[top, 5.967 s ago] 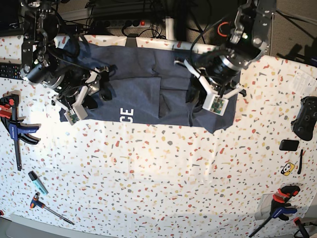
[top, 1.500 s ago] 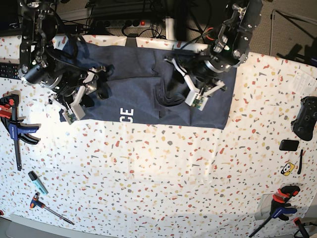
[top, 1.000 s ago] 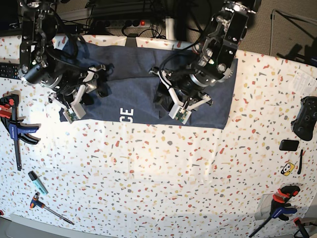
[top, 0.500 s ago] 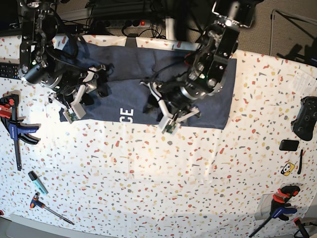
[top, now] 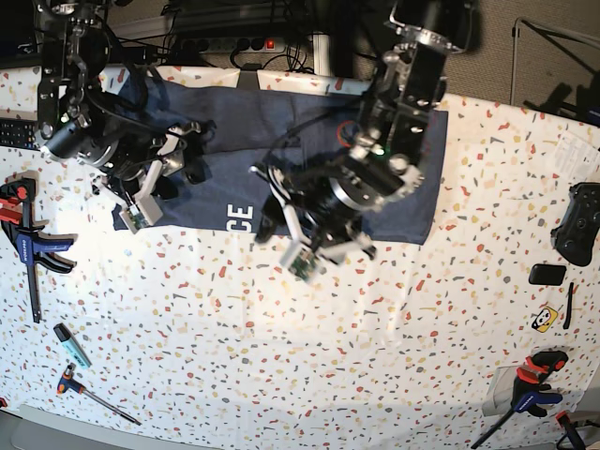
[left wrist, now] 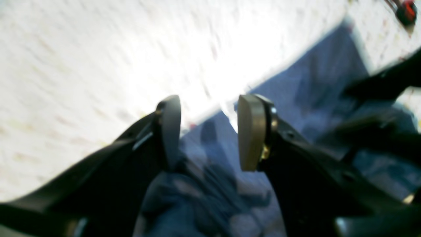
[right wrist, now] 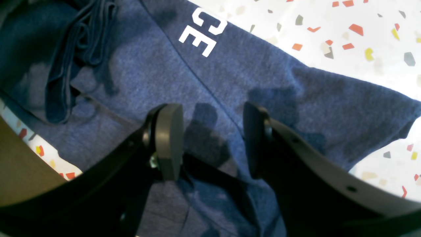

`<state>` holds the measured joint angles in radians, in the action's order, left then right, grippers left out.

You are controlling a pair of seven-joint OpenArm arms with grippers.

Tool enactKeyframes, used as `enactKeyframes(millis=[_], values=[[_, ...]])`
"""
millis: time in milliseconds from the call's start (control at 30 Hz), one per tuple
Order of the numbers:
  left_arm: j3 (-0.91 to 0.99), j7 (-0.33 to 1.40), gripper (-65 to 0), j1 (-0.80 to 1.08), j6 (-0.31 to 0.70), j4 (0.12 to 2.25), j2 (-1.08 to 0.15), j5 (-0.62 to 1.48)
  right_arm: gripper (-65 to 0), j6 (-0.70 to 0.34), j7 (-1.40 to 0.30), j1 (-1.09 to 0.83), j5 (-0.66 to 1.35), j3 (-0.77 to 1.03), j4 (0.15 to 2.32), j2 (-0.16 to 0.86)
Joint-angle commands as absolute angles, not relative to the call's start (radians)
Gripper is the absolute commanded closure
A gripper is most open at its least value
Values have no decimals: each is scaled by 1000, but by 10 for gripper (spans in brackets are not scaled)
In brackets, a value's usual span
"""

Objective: Fold the T-shirt properly
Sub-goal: 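Press and smooth the folded layers with the left gripper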

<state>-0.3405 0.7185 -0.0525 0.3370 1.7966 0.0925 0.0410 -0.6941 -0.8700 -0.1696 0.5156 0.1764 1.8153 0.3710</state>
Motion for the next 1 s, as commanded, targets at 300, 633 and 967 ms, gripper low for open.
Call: enactKeyframes(millis=[300, 633, 967], values=[[-339, 695, -273, 42, 150, 1895, -95, 41, -298, -698, -857, -158, 529, 183, 1835, 382], [-342, 538, -273, 77, 116, 1626, -97, 52, -298, -698, -857, -158, 528, 183, 1835, 382], [-342, 500, -273, 10, 119, 1575, -7, -11, -298, -698, -857, -158, 528, 183, 1835, 382]])
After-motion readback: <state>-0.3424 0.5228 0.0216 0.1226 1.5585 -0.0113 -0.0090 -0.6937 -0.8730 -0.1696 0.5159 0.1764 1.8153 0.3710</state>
